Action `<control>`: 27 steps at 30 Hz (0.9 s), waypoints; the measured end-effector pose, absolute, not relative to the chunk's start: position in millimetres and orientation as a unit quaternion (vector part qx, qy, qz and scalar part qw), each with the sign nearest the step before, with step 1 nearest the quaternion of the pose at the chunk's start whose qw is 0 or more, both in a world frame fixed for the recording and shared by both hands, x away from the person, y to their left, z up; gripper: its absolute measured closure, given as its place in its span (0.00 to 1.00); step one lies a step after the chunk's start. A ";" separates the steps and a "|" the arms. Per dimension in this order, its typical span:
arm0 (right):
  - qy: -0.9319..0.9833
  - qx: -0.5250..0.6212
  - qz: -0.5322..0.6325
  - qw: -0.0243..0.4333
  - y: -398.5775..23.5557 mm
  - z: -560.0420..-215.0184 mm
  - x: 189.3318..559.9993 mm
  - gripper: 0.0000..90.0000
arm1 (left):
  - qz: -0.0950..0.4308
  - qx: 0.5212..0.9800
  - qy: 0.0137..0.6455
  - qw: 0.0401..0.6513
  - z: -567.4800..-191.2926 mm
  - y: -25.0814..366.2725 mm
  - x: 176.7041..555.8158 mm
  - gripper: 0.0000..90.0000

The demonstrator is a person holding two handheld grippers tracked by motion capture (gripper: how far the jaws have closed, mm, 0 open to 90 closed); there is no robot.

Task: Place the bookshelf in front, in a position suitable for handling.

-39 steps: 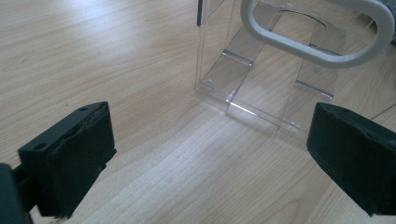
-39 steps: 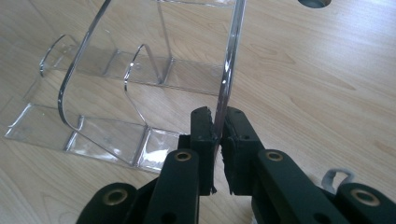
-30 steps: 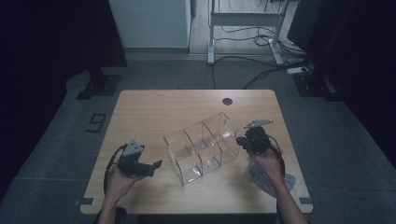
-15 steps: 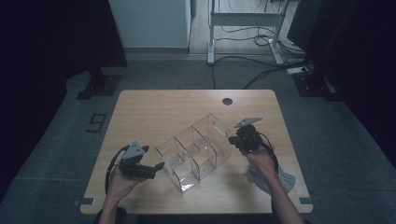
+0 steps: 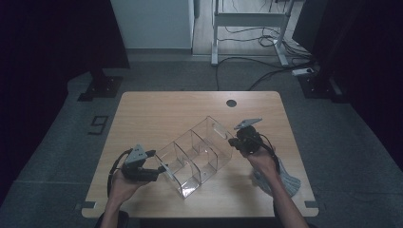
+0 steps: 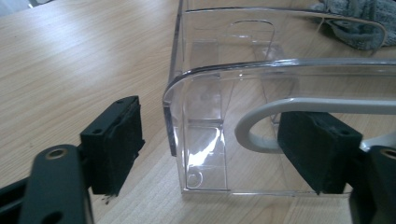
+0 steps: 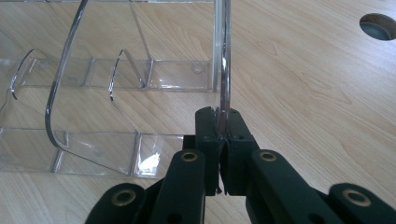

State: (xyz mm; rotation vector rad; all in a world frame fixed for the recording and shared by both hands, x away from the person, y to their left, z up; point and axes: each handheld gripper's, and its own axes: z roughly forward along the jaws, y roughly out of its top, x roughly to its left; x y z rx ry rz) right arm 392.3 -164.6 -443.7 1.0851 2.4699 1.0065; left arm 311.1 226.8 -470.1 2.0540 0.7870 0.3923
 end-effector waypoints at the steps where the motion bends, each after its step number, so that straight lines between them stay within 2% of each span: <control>1: 0.851 0.372 0.347 0.130 -164.4 -443.7 392.7 0.96 | 0.154 0.828 0.312 0.440 -470.4 225.9 311.0 0.31; 3: 0.851 0.373 0.346 0.130 -164.1 -443.4 392.9 0.96 | 0.153 0.829 0.310 0.440 -470.5 225.0 310.8 0.38; 6: 0.851 0.373 0.347 0.128 -164.7 -443.4 392.3 0.94 | 0.154 0.831 0.308 0.436 -470.1 223.1 310.1 0.41; 9: 0.851 0.367 0.355 0.124 -167.3 -442.9 390.4 0.82 | 0.158 0.826 0.317 0.438 -470.4 224.6 310.0 0.48; 10: 0.851 0.367 0.355 0.124 -167.3 -442.9 390.4 0.82 | 0.158 0.826 0.317 0.438 -470.4 224.6 310.0 0.48; 11: 0.852 0.364 0.354 0.128 -169.3 -441.2 387.8 0.71 | 0.159 0.825 0.318 0.439 -470.9 224.6 309.5 0.48; 12: 0.851 0.363 0.356 0.130 -170.7 -440.0 386.6 0.65 | 0.159 0.825 0.318 0.439 -470.9 224.6 309.5 0.48; 13: 0.851 0.363 0.356 0.130 -170.7 -440.0 386.6 0.65 | 0.160 0.824 0.319 0.439 -471.0 224.5 309.2 0.48; 14: 0.851 0.362 0.360 0.126 -174.4 -436.8 384.7 0.55 | 0.163 0.823 0.319 0.441 -471.6 224.3 308.8 0.49; 16: 0.851 0.359 0.362 0.125 -179.1 -433.3 382.4 0.47 | 0.164 0.821 0.321 0.442 -472.1 224.4 308.3 0.49; 20: 0.849 0.359 0.364 0.130 -187.0 -428.4 377.4 0.40 | 0.165 0.820 0.325 0.442 -472.2 223.9 307.7 0.49; 21: 0.849 0.359 0.365 0.127 -192.4 -426.5 374.2 0.35 | 0.166 0.819 0.326 0.442 -472.3 223.5 307.0 0.49; 24: 0.852 0.356 0.363 0.128 -197.6 -425.1 370.2 0.32 | 0.166 0.818 0.327 0.442 -472.3 223.2 306.3 0.49; 27: 0.852 0.359 0.357 0.131 -208.7 -425.6 362.9 0.25 | 0.167 0.818 0.330 0.441 -472.2 222.9 305.0 0.49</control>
